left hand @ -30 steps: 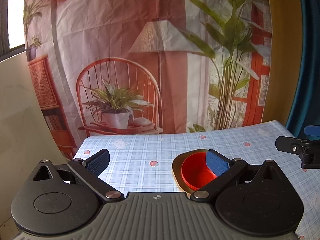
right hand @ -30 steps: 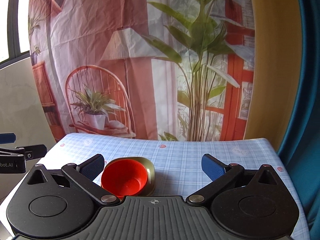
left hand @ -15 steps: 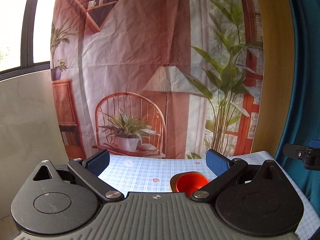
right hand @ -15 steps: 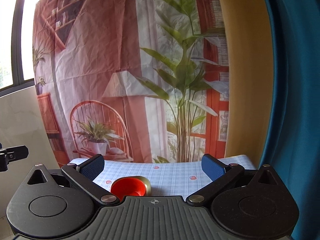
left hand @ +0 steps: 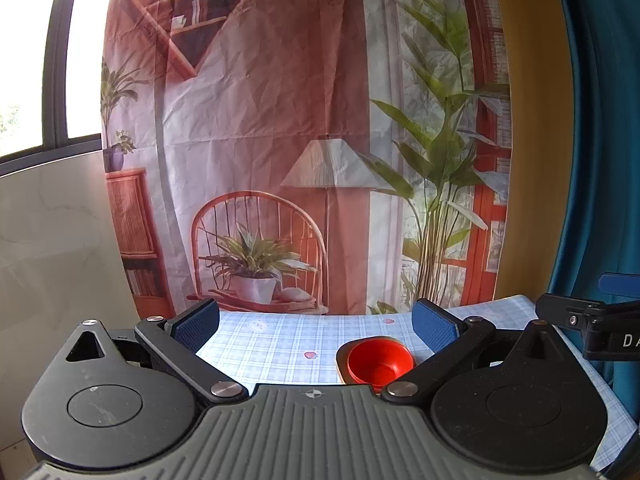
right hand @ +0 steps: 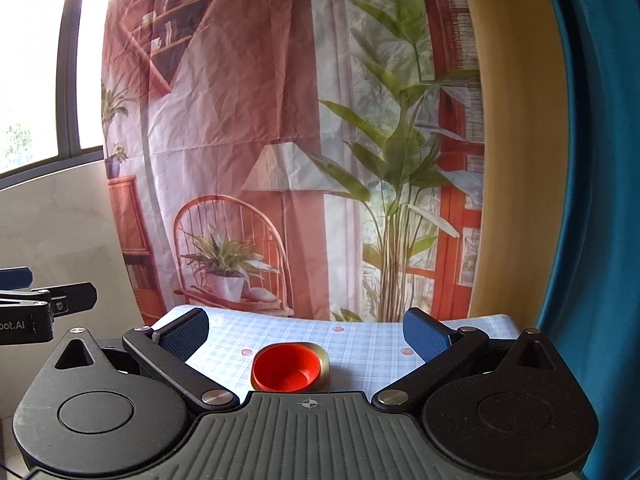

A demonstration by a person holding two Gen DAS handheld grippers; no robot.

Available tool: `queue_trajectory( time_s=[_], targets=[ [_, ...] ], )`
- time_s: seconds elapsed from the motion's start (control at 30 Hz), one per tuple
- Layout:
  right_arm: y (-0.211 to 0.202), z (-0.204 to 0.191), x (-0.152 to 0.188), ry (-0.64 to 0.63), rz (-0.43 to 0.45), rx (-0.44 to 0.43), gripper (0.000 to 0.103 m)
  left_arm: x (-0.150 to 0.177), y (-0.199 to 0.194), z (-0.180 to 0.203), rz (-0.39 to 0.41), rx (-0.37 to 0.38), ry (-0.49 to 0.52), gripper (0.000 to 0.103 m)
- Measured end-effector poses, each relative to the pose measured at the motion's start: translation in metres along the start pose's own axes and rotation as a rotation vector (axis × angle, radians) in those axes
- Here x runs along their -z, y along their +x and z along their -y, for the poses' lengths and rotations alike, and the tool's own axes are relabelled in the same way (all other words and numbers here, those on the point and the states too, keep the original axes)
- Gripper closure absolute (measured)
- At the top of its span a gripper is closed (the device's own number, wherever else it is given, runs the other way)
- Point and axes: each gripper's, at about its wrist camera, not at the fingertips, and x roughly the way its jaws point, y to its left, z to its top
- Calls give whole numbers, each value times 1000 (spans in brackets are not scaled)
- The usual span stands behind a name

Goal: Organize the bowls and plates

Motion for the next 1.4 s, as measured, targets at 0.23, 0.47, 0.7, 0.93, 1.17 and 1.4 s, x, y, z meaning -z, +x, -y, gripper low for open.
queue_trajectory(
  time_s=[0.23,0.47,0.7,0.93,1.17,1.4],
  targets=[
    [0,-6,1,-4,-12,-4,0,1,-1,-1,-6,-4,-3,0],
    [2,-8,2,-4,-22,-9,0,3,-2,-1,-16,-12,2,0],
    [2,-8,2,-1,-25,-6,0,3,-3,-2,-17,-13,0,0],
    [2,-8,2,-1,-25,-7,0,3,-3,-1,-21,-18,6,0],
    [3,-7,4,2,-29,-5,0,4,-4,-2,-26,-17,5,0],
    [6,-6,8,5,-35,-2,0,4,-2,-2,-30,-11,9,0]
  ],
)
